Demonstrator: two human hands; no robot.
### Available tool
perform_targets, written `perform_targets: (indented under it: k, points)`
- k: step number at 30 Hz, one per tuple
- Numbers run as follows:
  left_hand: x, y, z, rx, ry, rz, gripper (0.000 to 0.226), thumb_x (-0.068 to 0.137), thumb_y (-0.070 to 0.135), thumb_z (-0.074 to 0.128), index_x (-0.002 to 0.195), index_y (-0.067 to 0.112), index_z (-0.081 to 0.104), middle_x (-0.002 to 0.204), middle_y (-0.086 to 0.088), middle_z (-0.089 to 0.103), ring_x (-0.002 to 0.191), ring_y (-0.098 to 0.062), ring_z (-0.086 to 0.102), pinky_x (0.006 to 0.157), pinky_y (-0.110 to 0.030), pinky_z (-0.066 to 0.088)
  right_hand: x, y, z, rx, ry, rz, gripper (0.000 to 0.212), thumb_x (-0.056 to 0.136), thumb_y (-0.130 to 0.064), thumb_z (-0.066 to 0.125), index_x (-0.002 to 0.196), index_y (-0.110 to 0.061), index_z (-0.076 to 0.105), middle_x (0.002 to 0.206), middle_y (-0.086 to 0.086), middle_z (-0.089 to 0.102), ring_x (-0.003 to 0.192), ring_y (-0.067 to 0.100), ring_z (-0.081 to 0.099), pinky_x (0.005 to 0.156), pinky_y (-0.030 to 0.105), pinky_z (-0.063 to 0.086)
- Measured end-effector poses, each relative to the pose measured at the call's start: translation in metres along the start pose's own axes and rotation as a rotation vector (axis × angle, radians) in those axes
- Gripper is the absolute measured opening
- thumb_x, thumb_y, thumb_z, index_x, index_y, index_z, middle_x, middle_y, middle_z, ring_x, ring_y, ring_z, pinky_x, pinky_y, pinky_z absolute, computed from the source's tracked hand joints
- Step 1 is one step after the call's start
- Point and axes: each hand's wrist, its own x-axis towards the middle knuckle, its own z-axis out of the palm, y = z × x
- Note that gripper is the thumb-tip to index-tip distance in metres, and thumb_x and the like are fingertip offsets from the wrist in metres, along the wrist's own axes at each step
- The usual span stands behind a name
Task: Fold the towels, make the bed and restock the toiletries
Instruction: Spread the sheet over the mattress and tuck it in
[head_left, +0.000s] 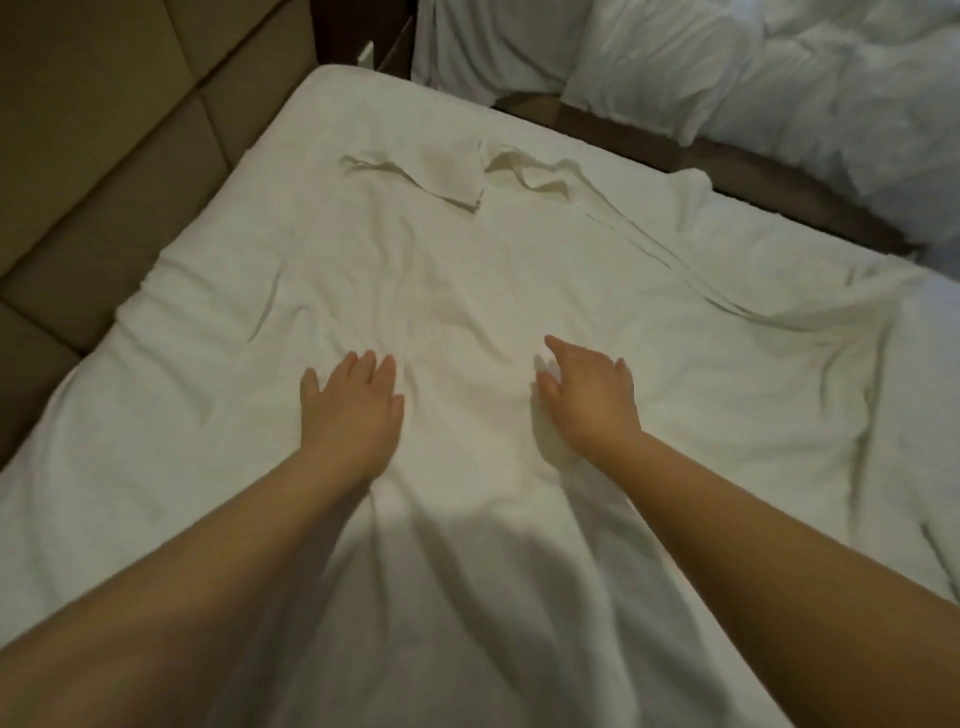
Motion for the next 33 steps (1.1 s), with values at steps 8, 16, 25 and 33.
perform_targets:
  k: [8,16,25,33]
  points:
    - [-0.175,0.07,-0.097,-0.279,0.043,0.082,0.049,0.1,0.036,0.031,0.148,0.024,0.029,0.142,-0.003,0.047,0.126,-0.023,0.046,0.106,-0.041,0.028,-0.213,-0.001,-0.117,0.745,0.247,0.201,0.04,0.096,-0.02,0.047,0.134,-0.03,0.043,0.108,-0.011,0.058,0.095,0.005,0.053,0.07,0.012,0.04]
    - [-0.394,0.188,-0.184,-0.49,0.153,0.416,0.044,0.1,0.033,0.037,0.143,0.024,0.04,0.14,0.001,0.05,0.129,-0.018,0.045,0.106,-0.038,0.03,-0.47,0.08,-0.218,0.792,0.479,0.394,0.031,0.096,-0.023,0.048,0.126,-0.031,0.05,0.091,-0.014,0.061,0.081,-0.001,0.052,0.062,0.011,0.036]
    - [-0.662,0.362,-0.11,-0.469,0.057,0.748,0.042,0.1,0.035,0.038,0.14,0.025,0.043,0.139,0.002,0.051,0.126,-0.017,0.048,0.104,-0.039,0.038,-0.796,0.23,-0.164,0.862,0.605,0.716,0.026,0.097,-0.025,0.048,0.122,-0.03,0.052,0.089,-0.015,0.058,0.08,0.003,0.051,0.068,0.024,0.04]
    - [-0.793,0.496,-0.04,-0.227,-0.117,0.911,0.045,0.1,0.04,0.032,0.142,0.026,0.039,0.141,0.0,0.048,0.127,-0.02,0.046,0.104,-0.038,0.038,-0.957,0.347,-0.132,0.874,0.665,0.932,0.023,0.097,-0.026,0.049,0.118,-0.026,0.055,0.077,-0.011,0.062,0.066,0.003,0.054,0.056,0.02,0.039]
